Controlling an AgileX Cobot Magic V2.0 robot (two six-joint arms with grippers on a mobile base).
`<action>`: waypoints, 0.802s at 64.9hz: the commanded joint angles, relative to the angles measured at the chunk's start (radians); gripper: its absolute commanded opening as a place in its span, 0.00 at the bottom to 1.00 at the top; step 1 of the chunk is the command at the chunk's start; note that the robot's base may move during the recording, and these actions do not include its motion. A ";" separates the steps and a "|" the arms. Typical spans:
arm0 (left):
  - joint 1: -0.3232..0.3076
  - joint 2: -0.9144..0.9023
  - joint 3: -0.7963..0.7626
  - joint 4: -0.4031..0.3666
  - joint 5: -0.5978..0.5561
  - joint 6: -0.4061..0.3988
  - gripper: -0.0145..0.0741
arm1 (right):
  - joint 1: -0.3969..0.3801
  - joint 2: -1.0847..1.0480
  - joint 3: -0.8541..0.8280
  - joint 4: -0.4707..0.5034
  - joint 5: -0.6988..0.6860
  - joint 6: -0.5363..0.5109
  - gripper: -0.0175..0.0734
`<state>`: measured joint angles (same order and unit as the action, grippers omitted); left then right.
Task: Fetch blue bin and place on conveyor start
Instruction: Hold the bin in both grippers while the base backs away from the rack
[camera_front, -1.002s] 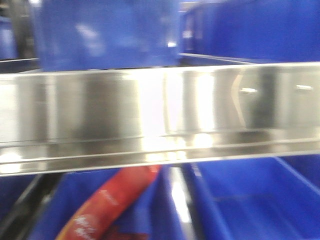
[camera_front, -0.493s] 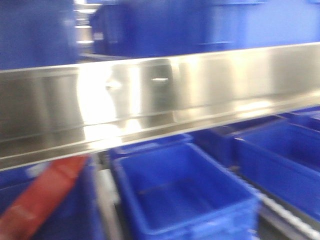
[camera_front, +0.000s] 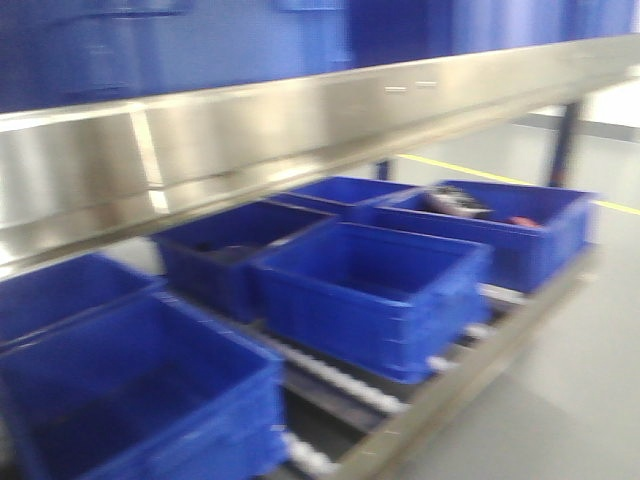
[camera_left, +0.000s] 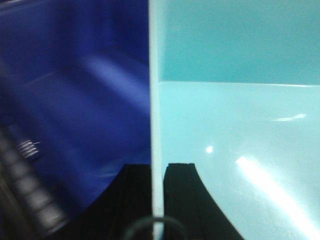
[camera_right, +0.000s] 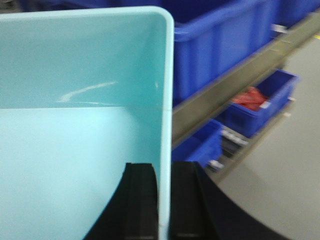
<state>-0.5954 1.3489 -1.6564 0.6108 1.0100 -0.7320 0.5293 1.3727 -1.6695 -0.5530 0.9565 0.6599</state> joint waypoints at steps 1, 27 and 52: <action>-0.009 -0.006 -0.010 0.006 -0.039 0.007 0.04 | 0.001 -0.008 -0.014 -0.016 -0.047 -0.007 0.01; -0.009 -0.006 -0.010 0.006 -0.039 0.007 0.04 | 0.001 -0.008 -0.014 -0.016 -0.047 -0.007 0.01; -0.009 -0.006 -0.010 0.006 -0.039 0.007 0.04 | 0.001 -0.008 -0.014 -0.016 -0.047 -0.007 0.01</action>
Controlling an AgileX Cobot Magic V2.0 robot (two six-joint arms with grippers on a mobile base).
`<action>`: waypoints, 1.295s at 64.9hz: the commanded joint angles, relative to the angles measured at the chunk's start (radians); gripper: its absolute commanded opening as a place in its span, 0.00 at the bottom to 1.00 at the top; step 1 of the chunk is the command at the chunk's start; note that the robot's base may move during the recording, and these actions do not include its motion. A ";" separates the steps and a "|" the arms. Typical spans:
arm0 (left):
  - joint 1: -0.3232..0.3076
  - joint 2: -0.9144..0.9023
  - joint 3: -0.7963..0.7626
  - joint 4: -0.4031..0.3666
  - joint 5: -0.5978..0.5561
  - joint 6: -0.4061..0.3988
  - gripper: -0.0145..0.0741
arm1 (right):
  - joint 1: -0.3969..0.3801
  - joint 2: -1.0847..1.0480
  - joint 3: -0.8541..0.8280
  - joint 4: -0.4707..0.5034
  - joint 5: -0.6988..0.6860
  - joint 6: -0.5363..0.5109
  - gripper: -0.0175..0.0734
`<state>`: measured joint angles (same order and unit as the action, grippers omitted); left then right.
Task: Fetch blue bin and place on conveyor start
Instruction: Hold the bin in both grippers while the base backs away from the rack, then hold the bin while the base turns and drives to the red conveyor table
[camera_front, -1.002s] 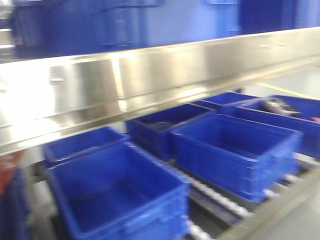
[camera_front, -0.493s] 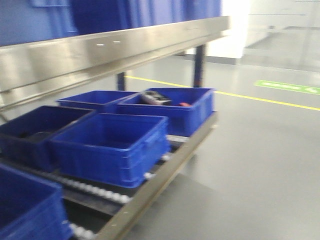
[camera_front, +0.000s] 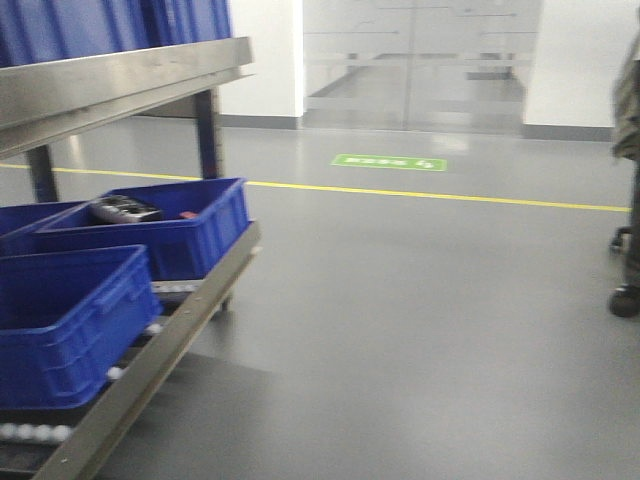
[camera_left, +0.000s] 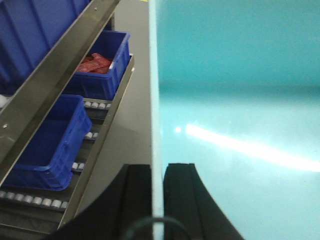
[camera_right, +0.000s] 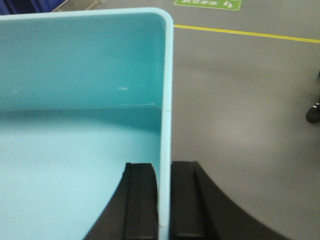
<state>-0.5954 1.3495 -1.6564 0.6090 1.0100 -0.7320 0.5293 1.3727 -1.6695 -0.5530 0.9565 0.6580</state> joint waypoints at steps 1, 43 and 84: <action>-0.009 -0.006 -0.010 0.008 -0.039 0.007 0.04 | 0.001 -0.008 -0.014 -0.016 -0.047 -0.006 0.01; -0.009 -0.006 -0.010 0.008 -0.039 0.007 0.04 | 0.001 -0.008 -0.014 -0.016 -0.049 -0.006 0.01; -0.009 -0.006 -0.010 0.008 -0.039 0.007 0.04 | 0.001 -0.008 -0.014 -0.016 -0.051 -0.006 0.01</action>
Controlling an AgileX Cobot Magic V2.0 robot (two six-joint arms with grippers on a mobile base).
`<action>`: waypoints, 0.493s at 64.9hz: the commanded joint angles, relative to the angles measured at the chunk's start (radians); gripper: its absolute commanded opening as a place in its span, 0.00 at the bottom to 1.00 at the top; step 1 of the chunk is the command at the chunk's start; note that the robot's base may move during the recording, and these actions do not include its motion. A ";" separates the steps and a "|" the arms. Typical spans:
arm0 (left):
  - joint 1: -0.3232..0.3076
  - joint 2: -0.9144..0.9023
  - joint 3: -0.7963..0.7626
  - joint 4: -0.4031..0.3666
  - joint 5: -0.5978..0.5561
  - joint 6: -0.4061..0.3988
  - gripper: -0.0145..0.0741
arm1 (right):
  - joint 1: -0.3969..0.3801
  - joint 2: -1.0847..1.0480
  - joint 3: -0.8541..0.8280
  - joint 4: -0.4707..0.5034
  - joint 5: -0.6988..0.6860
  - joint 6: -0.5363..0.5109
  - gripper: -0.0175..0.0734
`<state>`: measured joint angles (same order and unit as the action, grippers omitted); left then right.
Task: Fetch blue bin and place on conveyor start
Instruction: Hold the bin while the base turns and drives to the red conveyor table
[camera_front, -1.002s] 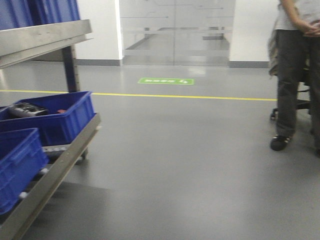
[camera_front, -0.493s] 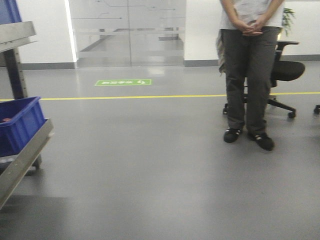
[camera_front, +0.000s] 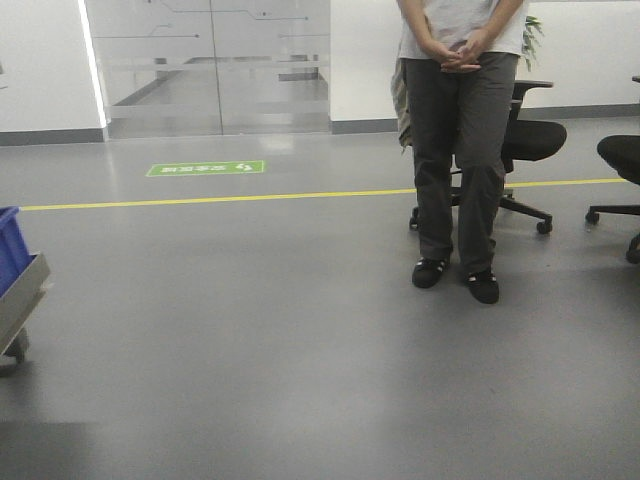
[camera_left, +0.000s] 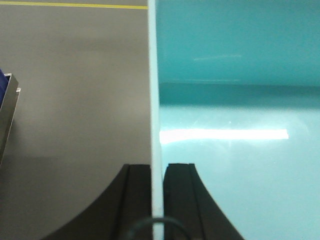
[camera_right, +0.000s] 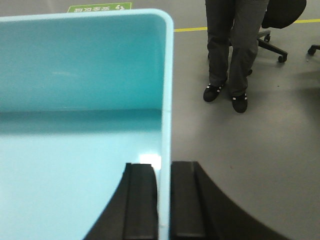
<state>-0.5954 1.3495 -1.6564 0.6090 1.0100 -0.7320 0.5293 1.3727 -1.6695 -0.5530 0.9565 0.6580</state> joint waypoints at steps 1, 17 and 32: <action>-0.009 -0.006 -0.010 0.008 -0.039 0.007 0.04 | 0.001 -0.008 -0.014 -0.016 -0.051 -0.006 0.01; -0.009 -0.006 -0.010 0.008 -0.039 0.007 0.04 | 0.001 -0.008 -0.014 -0.016 -0.053 -0.006 0.01; -0.009 -0.006 -0.010 0.008 -0.039 0.007 0.04 | 0.001 -0.008 -0.014 -0.016 -0.053 -0.006 0.01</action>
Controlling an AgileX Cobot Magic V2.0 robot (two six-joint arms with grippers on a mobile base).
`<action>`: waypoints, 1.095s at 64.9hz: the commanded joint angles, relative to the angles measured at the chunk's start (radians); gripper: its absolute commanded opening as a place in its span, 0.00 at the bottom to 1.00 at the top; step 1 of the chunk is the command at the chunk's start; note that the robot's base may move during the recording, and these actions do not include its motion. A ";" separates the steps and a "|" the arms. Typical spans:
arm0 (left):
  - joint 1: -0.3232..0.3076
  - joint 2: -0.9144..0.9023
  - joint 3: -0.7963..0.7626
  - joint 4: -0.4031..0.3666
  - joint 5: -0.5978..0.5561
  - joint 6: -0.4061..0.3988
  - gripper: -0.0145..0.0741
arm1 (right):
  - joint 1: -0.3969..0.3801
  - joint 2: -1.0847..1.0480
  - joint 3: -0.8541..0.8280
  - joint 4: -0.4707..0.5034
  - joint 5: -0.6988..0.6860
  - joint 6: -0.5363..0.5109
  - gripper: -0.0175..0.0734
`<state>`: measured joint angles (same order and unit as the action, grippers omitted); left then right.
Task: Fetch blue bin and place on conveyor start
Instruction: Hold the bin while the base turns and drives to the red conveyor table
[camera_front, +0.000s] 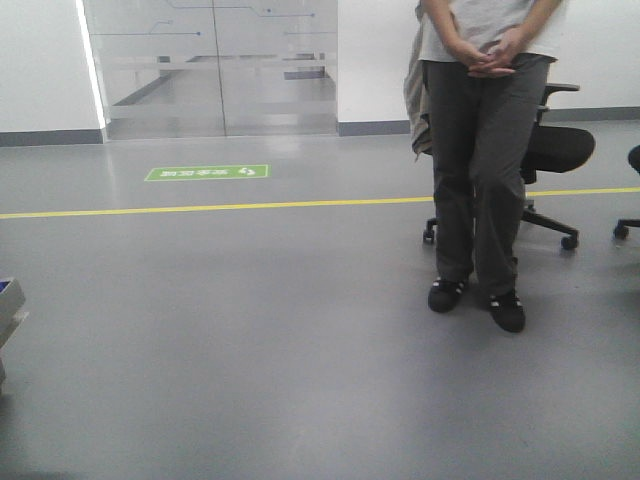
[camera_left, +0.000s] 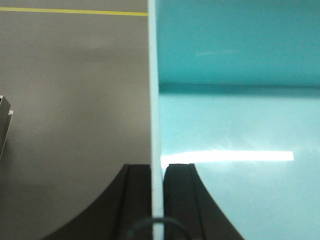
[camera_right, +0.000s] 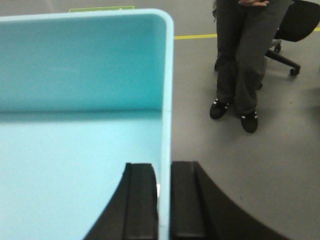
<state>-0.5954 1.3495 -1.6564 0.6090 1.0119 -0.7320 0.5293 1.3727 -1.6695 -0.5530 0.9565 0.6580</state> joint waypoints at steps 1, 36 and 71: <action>-0.009 -0.006 -0.010 0.008 -0.041 0.007 0.04 | 0.001 -0.008 -0.014 -0.016 -0.053 -0.006 0.01; -0.009 -0.006 -0.010 0.007 -0.043 0.007 0.04 | 0.001 -0.008 -0.014 -0.016 -0.063 -0.006 0.01; -0.009 -0.006 -0.010 0.007 -0.043 0.007 0.04 | 0.001 -0.008 -0.014 -0.016 -0.105 -0.006 0.01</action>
<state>-0.5954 1.3495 -1.6580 0.6127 1.0119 -0.7320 0.5273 1.3727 -1.6695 -0.5570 0.9276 0.6562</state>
